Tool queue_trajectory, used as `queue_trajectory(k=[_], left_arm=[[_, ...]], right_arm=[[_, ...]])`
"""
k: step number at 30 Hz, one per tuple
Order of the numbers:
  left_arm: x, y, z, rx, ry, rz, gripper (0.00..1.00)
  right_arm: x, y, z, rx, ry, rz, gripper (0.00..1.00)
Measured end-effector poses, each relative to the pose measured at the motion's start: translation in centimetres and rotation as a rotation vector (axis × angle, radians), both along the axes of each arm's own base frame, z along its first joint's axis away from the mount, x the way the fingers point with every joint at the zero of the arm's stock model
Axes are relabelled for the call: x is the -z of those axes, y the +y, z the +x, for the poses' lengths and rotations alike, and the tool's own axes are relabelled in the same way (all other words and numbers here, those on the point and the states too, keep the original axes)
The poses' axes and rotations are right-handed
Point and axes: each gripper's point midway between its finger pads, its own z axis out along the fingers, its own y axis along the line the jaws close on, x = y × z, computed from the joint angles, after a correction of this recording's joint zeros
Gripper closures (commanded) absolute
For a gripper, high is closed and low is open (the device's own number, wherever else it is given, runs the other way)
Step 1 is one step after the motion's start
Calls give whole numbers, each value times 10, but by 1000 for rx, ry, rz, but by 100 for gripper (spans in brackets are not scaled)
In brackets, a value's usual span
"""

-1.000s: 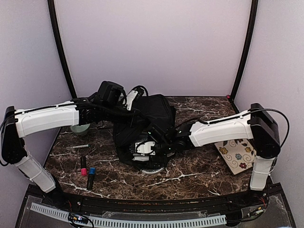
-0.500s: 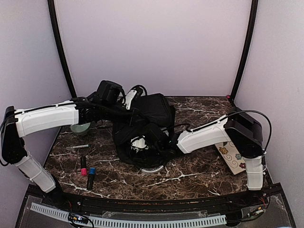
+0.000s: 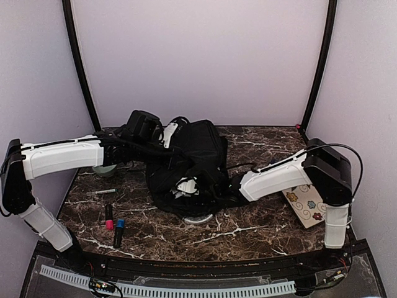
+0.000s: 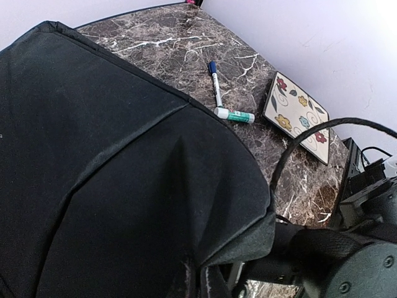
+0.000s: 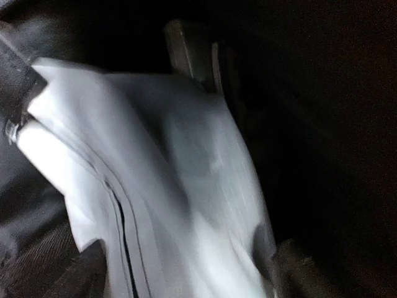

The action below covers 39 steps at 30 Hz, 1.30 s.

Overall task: Pack the student bag
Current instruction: Adjust the pencil case in the largest pocket of the bag.

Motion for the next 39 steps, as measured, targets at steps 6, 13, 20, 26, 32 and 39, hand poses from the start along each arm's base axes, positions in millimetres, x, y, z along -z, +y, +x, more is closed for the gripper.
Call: queue_trajectory(k=[6,13,20,26,32,39], left_arm=[[-3,-2,2,1,-12,-12,100],[-7,0,4,-8,-13,-10,100],[-5,2,4,-10,-6,-3,100],[-5,2,3,-8,-4,-3,100],[-5,2,3,-6,-2,-5,100],[-5,1,3,-4,1,-7,100]], right_arm=[[-16,-10,-20,-33,109,16,0],[-22,-14,-45,-78,241,38,0],[-50,-36,-91,-187,361,78,0],[-55,-73,-117,-217,514,94,9],[-71,-110,-86,-109,618,223,40],[-51,-125,-61,-11,693,261,52]])
